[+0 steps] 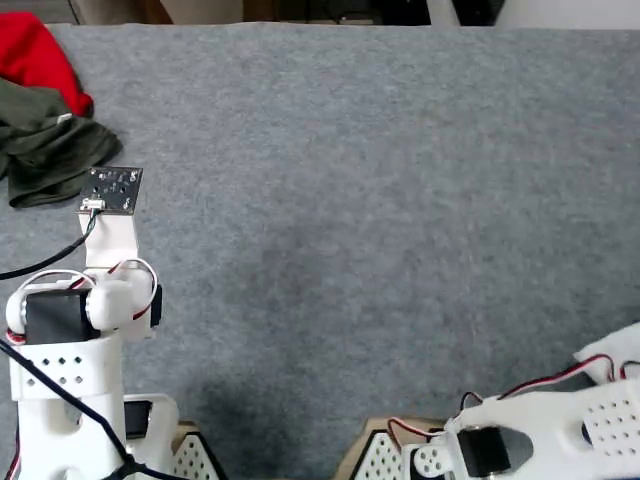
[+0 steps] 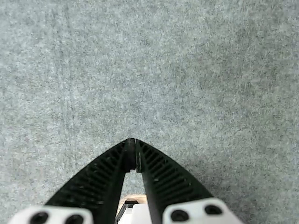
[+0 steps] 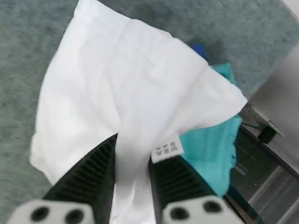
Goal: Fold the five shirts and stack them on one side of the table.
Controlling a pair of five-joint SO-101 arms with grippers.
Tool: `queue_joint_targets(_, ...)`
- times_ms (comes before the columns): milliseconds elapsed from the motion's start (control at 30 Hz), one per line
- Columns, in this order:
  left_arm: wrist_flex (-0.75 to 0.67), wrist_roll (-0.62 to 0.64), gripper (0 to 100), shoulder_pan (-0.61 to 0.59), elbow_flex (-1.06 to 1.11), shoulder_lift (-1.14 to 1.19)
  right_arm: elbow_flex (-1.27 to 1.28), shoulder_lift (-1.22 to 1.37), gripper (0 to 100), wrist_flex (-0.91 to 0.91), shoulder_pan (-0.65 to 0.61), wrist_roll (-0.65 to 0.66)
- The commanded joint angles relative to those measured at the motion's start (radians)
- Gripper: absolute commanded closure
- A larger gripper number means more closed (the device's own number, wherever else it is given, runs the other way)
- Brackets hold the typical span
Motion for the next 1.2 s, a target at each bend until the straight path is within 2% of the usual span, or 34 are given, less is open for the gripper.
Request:
queue_joint_targets(0, 0.011, 0.002, 98, -0.006, -0.005, -0.012, -0.058, -0.005, 99.4, 0.012, 0.087, 0.069)
queue_joint_targets(300, 0.011, 0.000, 98, -0.006, -0.003, -0.012, -0.056, 0.001, 99.4, 0.008, 0.225, 0.196)
queue_joint_targets(500, 0.029, -0.002, 98, -0.006, -0.011, -0.012, -0.062, 0.015, 99.4, -0.029, 0.257, 0.224)
queue_joint_targets(733, 0.044, -0.003, 98, -0.006, -0.011, -0.012, -0.062, 0.074, 98.4, -0.041, 0.274, 0.339)
queue_joint_targets(833, 0.044, -0.003, 98, -0.006, -0.011, -0.012, -0.064, 0.085, 88.4, -0.041, 0.280, 0.347)
queue_joint_targets(1000, 0.044, -0.003, 98, -0.006, -0.011, -0.012, -0.064, 0.085, 62.8, -0.040, 0.297, 0.371)
queue_joint_targets(1067, 0.044, -0.003, 98, -0.006, -0.011, -0.012, -0.064, 0.085, 57.5, -0.040, 0.297, 0.391)
queue_joint_targets(1167, 0.044, -0.003, 98, -0.006, -0.011, -0.012, -0.065, 0.085, 56.6, -0.040, 0.297, 0.396)
